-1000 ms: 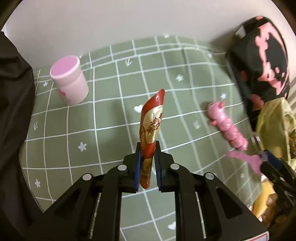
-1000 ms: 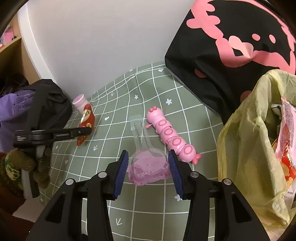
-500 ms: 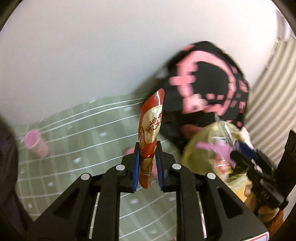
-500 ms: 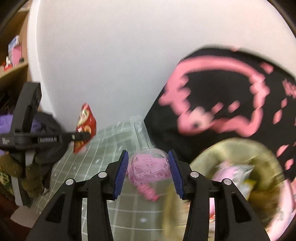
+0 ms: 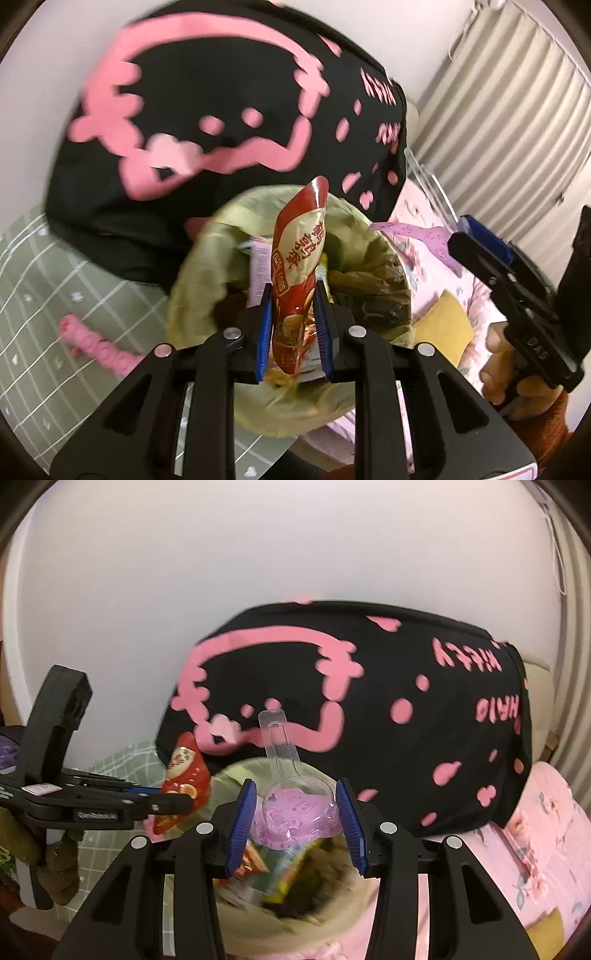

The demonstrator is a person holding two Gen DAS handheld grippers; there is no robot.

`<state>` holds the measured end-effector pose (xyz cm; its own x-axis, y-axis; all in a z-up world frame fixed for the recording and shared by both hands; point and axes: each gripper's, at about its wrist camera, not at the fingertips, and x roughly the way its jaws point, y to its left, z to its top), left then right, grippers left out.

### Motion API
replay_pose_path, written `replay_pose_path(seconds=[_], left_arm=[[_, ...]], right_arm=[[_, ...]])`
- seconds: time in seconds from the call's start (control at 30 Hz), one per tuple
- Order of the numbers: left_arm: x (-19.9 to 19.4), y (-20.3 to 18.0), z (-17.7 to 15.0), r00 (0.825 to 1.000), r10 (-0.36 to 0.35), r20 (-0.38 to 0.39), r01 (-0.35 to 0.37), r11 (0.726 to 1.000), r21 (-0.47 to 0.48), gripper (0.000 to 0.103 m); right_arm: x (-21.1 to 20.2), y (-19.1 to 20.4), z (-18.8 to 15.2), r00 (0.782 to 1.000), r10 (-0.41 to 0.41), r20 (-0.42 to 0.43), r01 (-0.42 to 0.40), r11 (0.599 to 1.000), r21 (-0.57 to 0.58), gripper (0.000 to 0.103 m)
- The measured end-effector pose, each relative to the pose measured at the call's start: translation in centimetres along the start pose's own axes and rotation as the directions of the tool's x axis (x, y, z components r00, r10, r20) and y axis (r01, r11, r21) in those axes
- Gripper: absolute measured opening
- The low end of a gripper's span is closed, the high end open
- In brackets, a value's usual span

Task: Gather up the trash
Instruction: 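Carry the pink spoon and red pouch over the trash bag, then open the left tool to drop the red pouch into the bag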

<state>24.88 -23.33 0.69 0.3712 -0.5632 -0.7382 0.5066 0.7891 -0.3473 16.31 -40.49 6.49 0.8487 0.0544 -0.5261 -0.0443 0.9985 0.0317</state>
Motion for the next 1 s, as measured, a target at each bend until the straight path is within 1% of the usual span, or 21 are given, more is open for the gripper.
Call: replay_pose_path(seconds=[0.1,0.17,0.2,0.27,0.3,0.33,0.43,0.57,0.67,0.73,0.83,0.87,0.9,0.97,1.0], left_arm=[[3.0,-1.1,-0.1,0.998,0.022,-0.059,-0.020,1.000,0.020,0.019],[3.9,-1.3,-0.5,0.996,0.043,-0.080,-0.041,0.999,0.027,0.024],[4.5,-1.3,-0.7,0.994,0.056,-0.091,-0.054,0.998,0.029,0.029],[5.1,-1.1,-0.8,0.992,0.075,-0.104,-0.072,0.997,0.032,0.033],[5.2,-1.1,-0.9,0.991,0.081,-0.107,-0.078,0.996,0.035,0.038],[5.2,-1.0,-1.0,0.991,0.086,-0.104,-0.082,0.996,0.036,0.042],[4.4,-0.7,-0.9,0.992,0.095,-0.078,-0.092,0.995,0.034,0.050],[2.3,-0.2,-0.9,0.995,0.100,-0.028,-0.099,0.995,0.016,0.050],[0.2,0.6,-0.9,0.991,0.132,0.027,-0.131,0.991,-0.012,0.050],[-1.5,1.4,-1.2,0.982,0.174,0.078,-0.171,0.984,-0.044,0.051],[-3.1,2.6,-1.4,0.958,0.255,0.128,-0.245,0.965,-0.091,0.051],[-3.5,3.1,-1.5,0.948,0.288,0.133,-0.275,0.955,-0.109,0.052],[-3.9,3.5,-1.7,0.944,0.304,0.132,-0.288,0.950,-0.123,0.052],[-4.5,4.3,-2.1,0.940,0.316,0.127,-0.297,0.943,-0.150,0.052],[-4.8,4.6,-2.3,0.935,0.333,0.125,-0.312,0.936,-0.161,0.052]], right_arm=[[0.2,-1.4,-0.8,1.000,-0.001,-0.011,0.002,1.000,0.020,0.042],[0.4,-1.8,-1.1,1.000,0.006,-0.014,-0.006,0.999,0.034,0.042],[0.4,-2.0,-1.3,1.000,0.010,-0.015,-0.009,0.999,0.038,0.042],[0.5,-2.2,-1.7,1.000,0.020,-0.018,-0.019,0.999,0.044,0.042],[0.6,-2.2,-1.8,0.999,0.024,-0.021,-0.023,0.999,0.046,0.042],[0.7,-2.2,-1.9,0.999,0.027,-0.023,-0.026,0.999,0.047,0.042],[1.3,-2.1,-2.2,0.999,0.040,-0.032,-0.038,0.998,0.051,0.042],[2.1,-1.9,-2.2,0.997,0.058,-0.043,-0.056,0.997,0.050,0.042],[2.4,-1.4,-1.9,0.997,0.071,-0.040,-0.070,0.997,0.041,0.042],[2.5,-1.0,-1.6,0.996,0.087,-0.037,-0.085,0.996,0.039,0.042],[3.1,0.0,-1.2,0.991,0.126,-0.043,-0.125,0.992,0.022,0.042],[3.6,0.7,-1.2,0.988,0.143,-0.057,-0.143,0.990,0.009,0.042],[4.0,1.0,-1.2,0.986,0.153,-0.067,-0.153,0.988,0.003,0.042],[5.2,2.1,-1.5,0.978,0.181,-0.100,-0.182,0.983,-0.004,0.042],[5.9,2.5,-1.7,0.974,0.193,-0.121,-0.195,0.981,-0.005,0.042]])
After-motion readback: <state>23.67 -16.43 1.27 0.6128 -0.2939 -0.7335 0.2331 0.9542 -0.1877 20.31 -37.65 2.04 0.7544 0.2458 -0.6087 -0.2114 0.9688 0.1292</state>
